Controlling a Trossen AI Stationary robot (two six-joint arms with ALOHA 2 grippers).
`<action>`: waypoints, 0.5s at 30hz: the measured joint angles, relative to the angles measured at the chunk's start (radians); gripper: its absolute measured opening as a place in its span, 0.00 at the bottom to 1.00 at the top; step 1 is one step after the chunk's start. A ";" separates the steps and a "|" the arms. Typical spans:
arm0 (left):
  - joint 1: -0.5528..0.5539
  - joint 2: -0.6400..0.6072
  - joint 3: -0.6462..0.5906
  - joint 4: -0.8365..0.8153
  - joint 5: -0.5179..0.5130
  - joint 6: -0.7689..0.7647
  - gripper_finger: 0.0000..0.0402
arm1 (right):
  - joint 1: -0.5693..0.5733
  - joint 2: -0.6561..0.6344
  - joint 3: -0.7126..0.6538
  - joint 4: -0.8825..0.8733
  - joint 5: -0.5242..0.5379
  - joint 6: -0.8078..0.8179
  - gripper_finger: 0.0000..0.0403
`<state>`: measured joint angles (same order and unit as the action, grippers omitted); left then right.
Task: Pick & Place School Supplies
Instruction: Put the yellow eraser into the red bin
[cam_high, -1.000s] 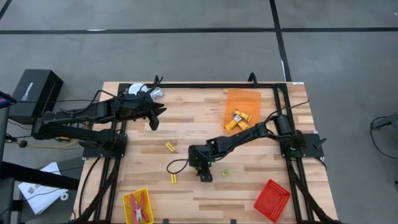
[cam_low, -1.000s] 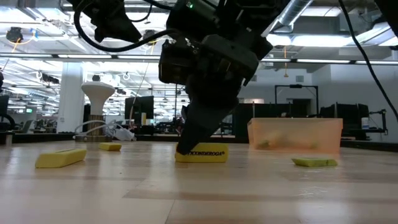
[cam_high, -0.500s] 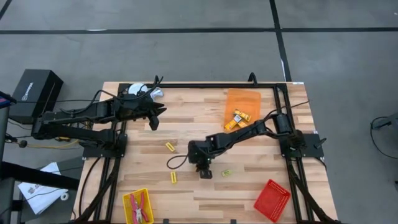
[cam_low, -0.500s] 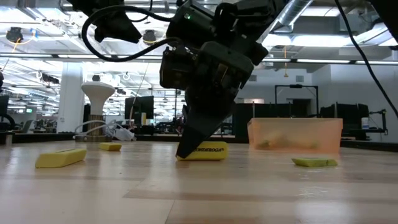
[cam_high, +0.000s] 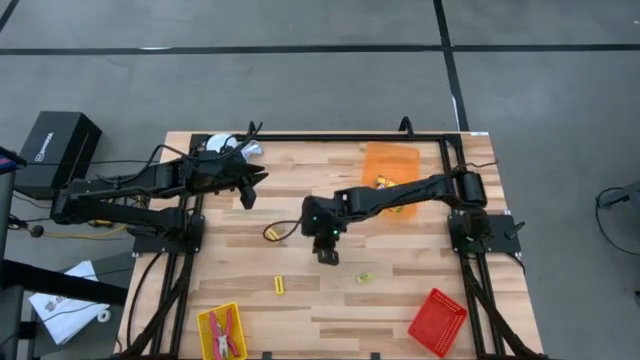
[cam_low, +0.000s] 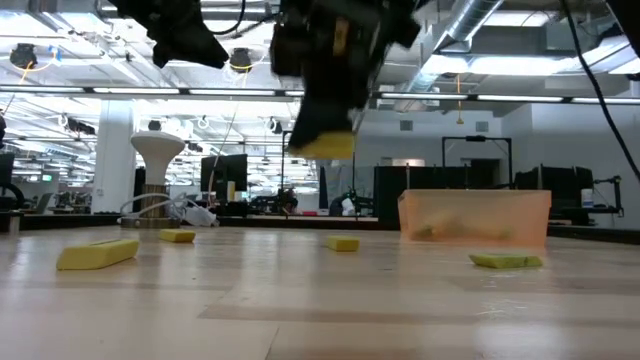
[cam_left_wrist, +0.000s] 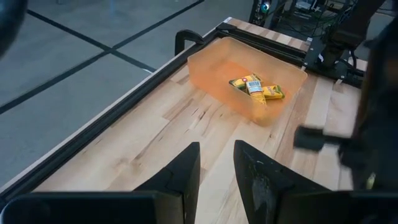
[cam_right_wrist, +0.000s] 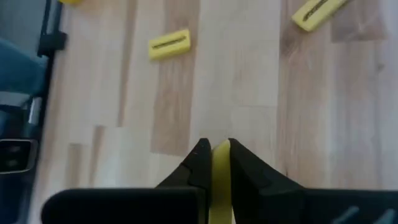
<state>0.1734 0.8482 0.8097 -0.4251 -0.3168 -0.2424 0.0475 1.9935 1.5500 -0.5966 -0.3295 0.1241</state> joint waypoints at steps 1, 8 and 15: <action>0.000 0.000 0.000 0.001 0.000 0.000 0.23 | 0.000 -0.024 0.000 -0.039 0.000 0.005 0.05; 0.000 0.000 0.000 0.007 0.000 0.000 0.23 | 0.056 -0.145 -0.002 -0.355 0.005 0.061 0.05; 0.000 0.000 0.000 0.015 0.000 0.000 0.23 | 0.209 -0.262 -0.134 -0.417 -0.003 0.300 0.05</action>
<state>0.1734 0.8482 0.8097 -0.4102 -0.3168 -0.2420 0.2563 1.7318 1.4164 -1.0135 -0.3320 0.4246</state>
